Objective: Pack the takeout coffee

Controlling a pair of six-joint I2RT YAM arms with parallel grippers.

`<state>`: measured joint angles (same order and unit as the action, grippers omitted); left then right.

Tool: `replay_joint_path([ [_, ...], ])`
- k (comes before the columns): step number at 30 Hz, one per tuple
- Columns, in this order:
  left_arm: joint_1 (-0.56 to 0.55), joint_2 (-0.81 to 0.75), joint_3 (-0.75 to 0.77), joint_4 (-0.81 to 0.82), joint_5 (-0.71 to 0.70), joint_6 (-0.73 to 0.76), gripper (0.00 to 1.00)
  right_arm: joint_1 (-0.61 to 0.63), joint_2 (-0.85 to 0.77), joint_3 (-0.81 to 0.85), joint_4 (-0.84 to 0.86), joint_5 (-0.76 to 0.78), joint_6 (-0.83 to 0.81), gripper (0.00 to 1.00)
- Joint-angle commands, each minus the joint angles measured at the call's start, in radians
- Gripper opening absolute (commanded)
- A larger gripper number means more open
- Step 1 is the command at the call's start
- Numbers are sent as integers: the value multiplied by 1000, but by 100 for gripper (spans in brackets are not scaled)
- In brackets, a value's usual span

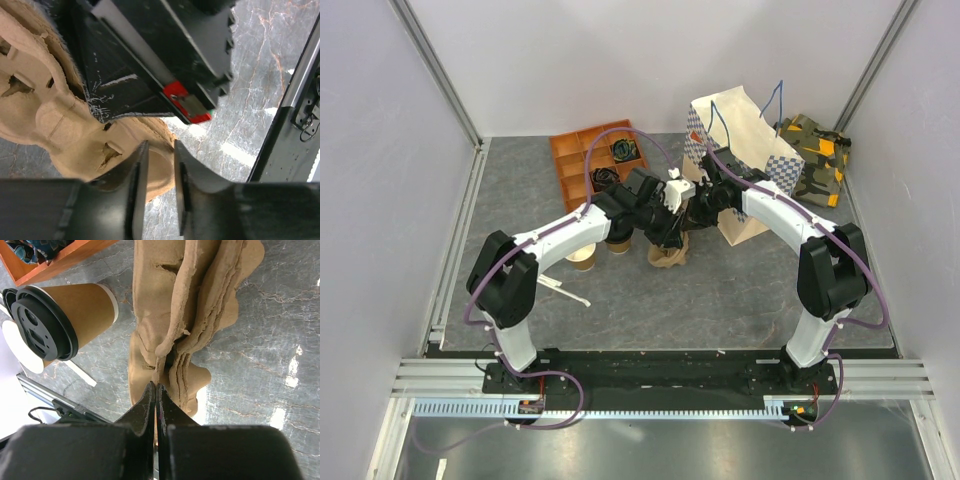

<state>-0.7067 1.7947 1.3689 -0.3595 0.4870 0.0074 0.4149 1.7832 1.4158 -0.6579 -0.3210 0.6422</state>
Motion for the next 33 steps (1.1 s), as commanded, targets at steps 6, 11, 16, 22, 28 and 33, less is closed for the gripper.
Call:
replay_joint_path([
  [6,0,22,59,-27,-74,-55,22,4,-36,11,37,-26,37,0],
  [11,1,20,62,-41,-77,-66,48,4,-27,17,27,-18,47,0],
  [16,0,35,67,-38,-88,-83,45,2,-25,18,27,-26,57,0],
  [22,3,35,71,-35,-97,-86,22,4,-31,9,29,-27,37,0],
  [28,12,23,64,-36,-105,-96,2,2,-31,0,17,-24,1,20],
  [33,19,14,53,-38,-116,-98,2,-16,-21,23,-29,-16,-38,47],
])
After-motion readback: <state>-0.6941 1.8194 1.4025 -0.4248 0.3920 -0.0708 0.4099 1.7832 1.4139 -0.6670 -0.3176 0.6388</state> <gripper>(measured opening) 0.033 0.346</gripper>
